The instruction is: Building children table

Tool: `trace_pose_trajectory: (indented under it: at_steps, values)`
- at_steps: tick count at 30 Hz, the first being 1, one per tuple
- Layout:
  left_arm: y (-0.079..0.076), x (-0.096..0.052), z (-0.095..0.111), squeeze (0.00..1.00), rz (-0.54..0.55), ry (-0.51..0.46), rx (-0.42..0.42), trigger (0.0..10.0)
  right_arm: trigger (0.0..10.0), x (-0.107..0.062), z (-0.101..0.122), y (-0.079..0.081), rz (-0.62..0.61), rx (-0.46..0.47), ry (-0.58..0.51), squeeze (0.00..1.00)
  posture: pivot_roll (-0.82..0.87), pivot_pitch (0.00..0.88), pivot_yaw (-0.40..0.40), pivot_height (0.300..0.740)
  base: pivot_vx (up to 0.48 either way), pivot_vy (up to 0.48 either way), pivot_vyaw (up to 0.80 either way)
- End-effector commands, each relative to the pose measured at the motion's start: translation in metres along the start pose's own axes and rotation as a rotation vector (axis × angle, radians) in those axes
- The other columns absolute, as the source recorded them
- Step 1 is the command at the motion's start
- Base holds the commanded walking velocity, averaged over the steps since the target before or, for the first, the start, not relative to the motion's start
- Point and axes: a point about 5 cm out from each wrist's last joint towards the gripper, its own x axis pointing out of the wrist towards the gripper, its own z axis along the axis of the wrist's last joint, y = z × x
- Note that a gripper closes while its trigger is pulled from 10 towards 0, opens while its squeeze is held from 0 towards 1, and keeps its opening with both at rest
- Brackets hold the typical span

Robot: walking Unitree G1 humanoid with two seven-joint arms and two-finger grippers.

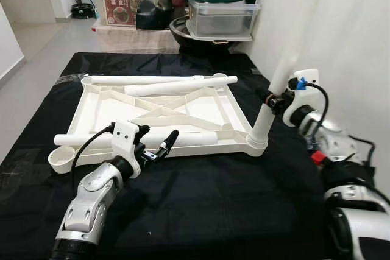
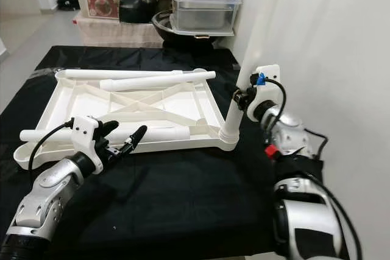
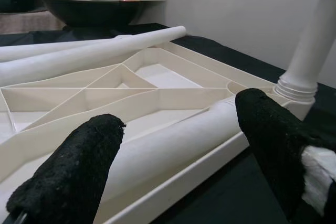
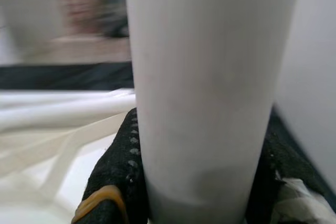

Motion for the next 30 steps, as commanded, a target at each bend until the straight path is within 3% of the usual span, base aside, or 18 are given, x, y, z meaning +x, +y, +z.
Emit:
trace_pose_trajectory:
  at_steps: [1, 2, 4, 6, 7, 8, 10, 11, 12, 13, 16, 17, 18, 20, 21, 23, 29, 30]
  values:
    - [0.000, -0.001, 0.000, 0.00, 0.000, 0.006, 0.012, 10.0, 0.0, -0.008, 0.000, -0.015, -0.270, 0.081, -0.036, 0.00, 0.03, 0.000, -0.107, 0.740, 0.000, 0.000, 0.00]
    - [0.000, -0.001, 0.000, 0.00, 0.001, 0.006, 0.013, 10.0, 0.0, -0.014, -0.005, -0.010, -0.365, 0.102, -0.040, 0.00, 0.03, 0.000, -0.109, 0.740, 0.000, 0.000, 0.00]
    - [0.000, -0.001, 0.000, 0.00, 0.001, 0.006, 0.013, 10.0, 0.0, -0.014, -0.005, -0.010, -0.365, 0.102, -0.040, 0.00, 0.03, 0.000, -0.109, 0.740, 0.000, 0.000, 0.00]
    - [0.001, -0.003, 0.000, 0.00, 0.005, 0.008, 0.010, 10.0, 0.2, -0.027, -0.015, 0.024, -0.350, 0.116, -0.030, 0.00, 0.03, 0.000, -0.099, 0.740, 0.000, 0.000, 0.00]
    - [0.001, -0.003, 0.000, 0.00, 0.005, 0.008, 0.010, 10.0, 0.2, -0.027, -0.015, 0.024, -0.350, 0.116, -0.030, 0.00, 0.03, 0.000, -0.099, 0.740, 0.000, 0.000, 0.00]
    - [0.000, -0.003, -0.001, 0.00, 0.003, 0.011, 0.009, 10.0, 10.0, -0.029, -0.017, 0.038, -0.292, 0.113, -0.013, 0.00, 0.03, 0.000, -0.098, 0.740, 0.000, 0.000, 0.00]
    - [0.000, -0.003, -0.001, 0.00, 0.003, 0.011, 0.009, 10.0, 10.0, -0.029, -0.017, 0.038, -0.292, 0.113, -0.013, 0.00, 0.03, 0.000, -0.098, 0.740, 0.000, 0.000, 0.00]
    - [0.000, -0.004, -0.002, 0.00, 0.001, 0.014, 0.009, 10.0, 10.0, -0.028, -0.015, 0.048, -0.215, 0.101, -0.022, 0.00, 0.02, 0.000, -0.099, 0.740, 0.000, 0.000, 0.00]
    - [0.000, -0.004, -0.002, 0.00, 0.001, 0.014, 0.009, 10.0, 10.0, -0.028, -0.015, 0.048, -0.215, 0.101, -0.022, 0.00, 0.02, 0.000, -0.099, 0.740, 0.000, 0.000, 0.00]
    - [0.000, -0.003, -0.002, 0.00, 0.001, 0.014, 0.009, 10.0, 10.0, -0.026, -0.009, 0.048, -0.168, 0.103, -0.052, 1.00, 0.02, 0.000, -0.101, 0.740, 0.000, 0.000, 0.00]
    - [0.001, -0.002, -0.001, 0.00, 0.001, 0.011, 0.009, 10.0, 10.0, -0.020, 0.000, 0.041, -0.141, 0.086, -0.079, 1.00, 0.02, 0.000, -0.100, 0.740, 0.000, 0.000, 0.00]
    - [0.001, -0.001, 0.000, 0.00, 0.001, 0.008, 0.007, 10.0, 10.0, -0.014, 0.010, 0.034, -0.115, 0.065, -0.099, 0.00, 0.02, 0.000, -0.102, 0.740, 0.000, 0.000, 0.00]
    - [0.000, 0.000, 0.000, 0.00, 0.000, 0.006, 0.007, 10.0, 10.0, -0.011, 0.019, 0.028, -0.120, 0.059, -0.108, 0.00, 0.01, 0.000, -0.102, 0.740, 0.000, 0.000, 0.00]
    - [-0.001, 0.000, -0.001, 0.00, 0.000, 0.006, 0.004, 10.0, 10.0, -0.006, 0.034, 0.025, 0.066, 0.052, -0.114, 0.00, 0.01, 0.000, -0.101, 0.740, 0.000, 0.000, 0.00]
    - [-0.001, 0.000, -0.001, 0.00, 0.000, 0.006, 0.004, 10.0, 10.0, -0.006, 0.034, 0.025, 0.066, 0.052, -0.114, 0.00, 0.01, 0.000, -0.101, 0.740, 0.000, 0.000, 0.00]
    - [-0.001, 0.000, -0.001, 0.00, -0.001, 0.007, 0.003, 10.0, 10.0, -0.008, 0.040, 0.025, 0.213, -0.020, -0.090, 0.00, 0.01, 0.000, -0.101, 0.740, 0.000, 0.000, 0.00]
    - [-0.001, 0.000, -0.001, 0.00, 0.002, 0.005, 0.004, 10.0, 10.0, -0.017, 0.024, 0.019, 0.426, -0.203, 0.043, 0.00, 0.02, 0.000, -0.106, 0.740, 0.000, 0.000, 0.00]
    - [-0.001, 0.000, -0.001, 0.00, 0.003, 0.005, 0.004, 10.0, 9.5, -0.019, 0.019, 0.019, 0.471, -0.224, 0.069, 0.00, 0.02, 0.000, -0.110, 0.740, 0.000, 0.000, 0.00]
